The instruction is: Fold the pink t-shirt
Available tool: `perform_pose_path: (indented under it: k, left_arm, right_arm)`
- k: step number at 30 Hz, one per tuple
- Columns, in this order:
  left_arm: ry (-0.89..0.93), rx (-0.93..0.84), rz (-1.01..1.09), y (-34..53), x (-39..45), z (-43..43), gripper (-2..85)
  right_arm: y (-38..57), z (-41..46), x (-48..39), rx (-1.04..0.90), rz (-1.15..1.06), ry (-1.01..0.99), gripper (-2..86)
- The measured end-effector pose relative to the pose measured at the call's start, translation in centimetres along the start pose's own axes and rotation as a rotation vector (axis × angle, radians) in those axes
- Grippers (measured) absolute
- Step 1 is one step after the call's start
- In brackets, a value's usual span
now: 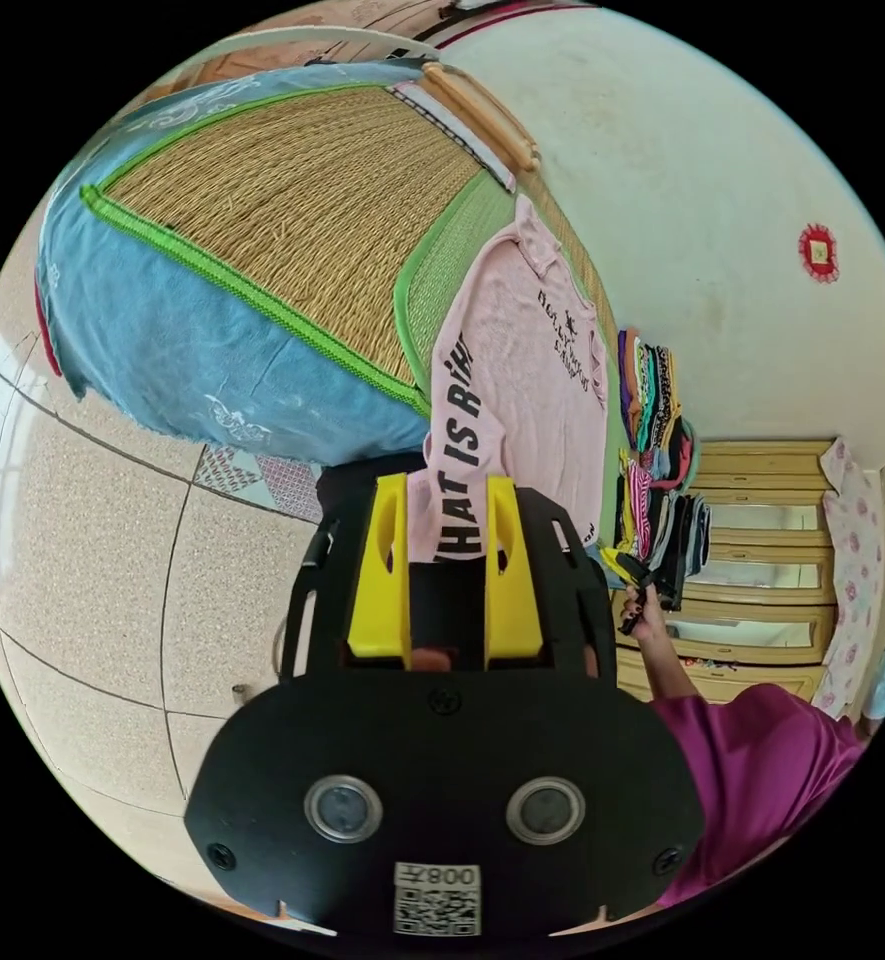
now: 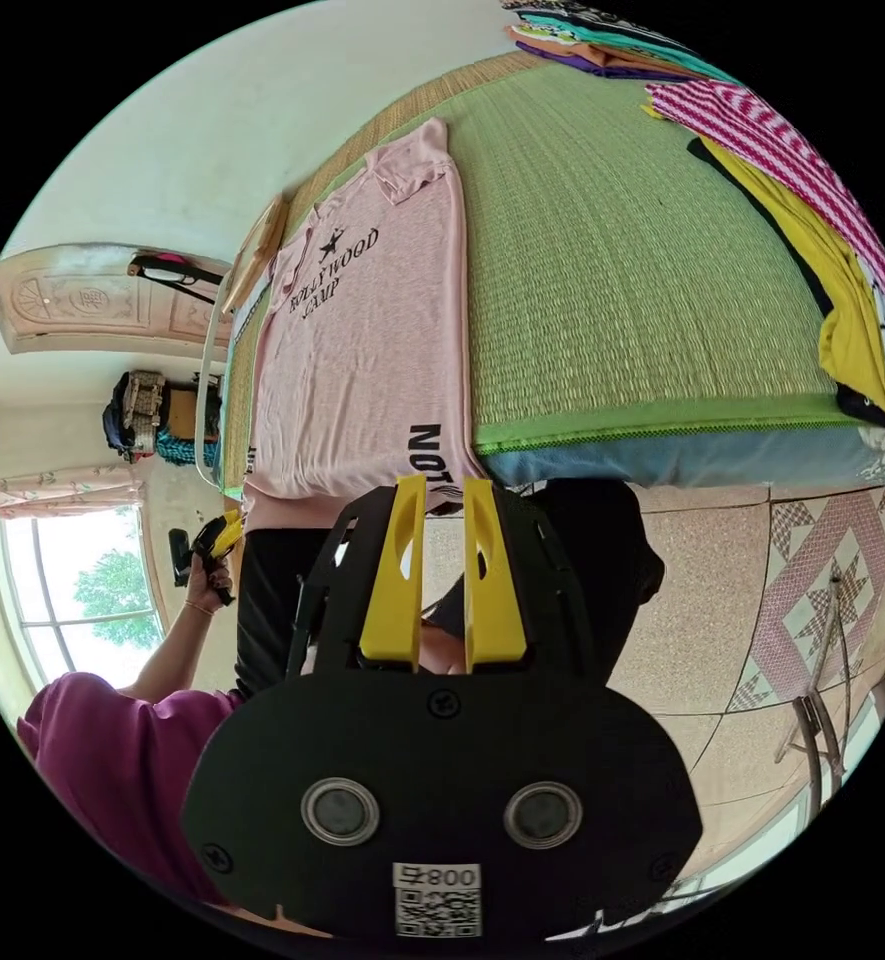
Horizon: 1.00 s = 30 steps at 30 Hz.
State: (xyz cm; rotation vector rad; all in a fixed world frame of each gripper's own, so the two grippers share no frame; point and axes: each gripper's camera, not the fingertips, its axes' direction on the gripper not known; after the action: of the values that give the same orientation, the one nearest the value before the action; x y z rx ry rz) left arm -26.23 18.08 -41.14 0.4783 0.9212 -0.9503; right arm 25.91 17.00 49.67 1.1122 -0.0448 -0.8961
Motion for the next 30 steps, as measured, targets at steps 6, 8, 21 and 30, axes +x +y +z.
perform_pose_path:
  k: [6, 8, 21, 30]
  left_arm:
    - [0.153, -0.048, -0.02, 2.4, -2.9, -0.3, 4.4]
    - [0.174, -0.058, -0.002, 3.1, -3.0, -0.7, 2.9]
    - [0.256, -0.008, 0.048, 6.7, -3.8, -4.8, 1.0]
    - [0.228, -0.027, 0.033, 9.2, -3.8, -5.2, 1.0]
  right_arm:
    - [1.9, 0.4, -0.3, -0.016, 0.011, -0.005, 7.4]
    - [2.6, 0.6, -0.6, -0.018, 0.011, -0.006, 7.7]
    - [1.7, 5.1, -4.8, -0.172, -0.055, 0.107, 9.4]
    - [0.0, 10.7, -9.5, -0.284, -0.191, 0.293, 10.0]
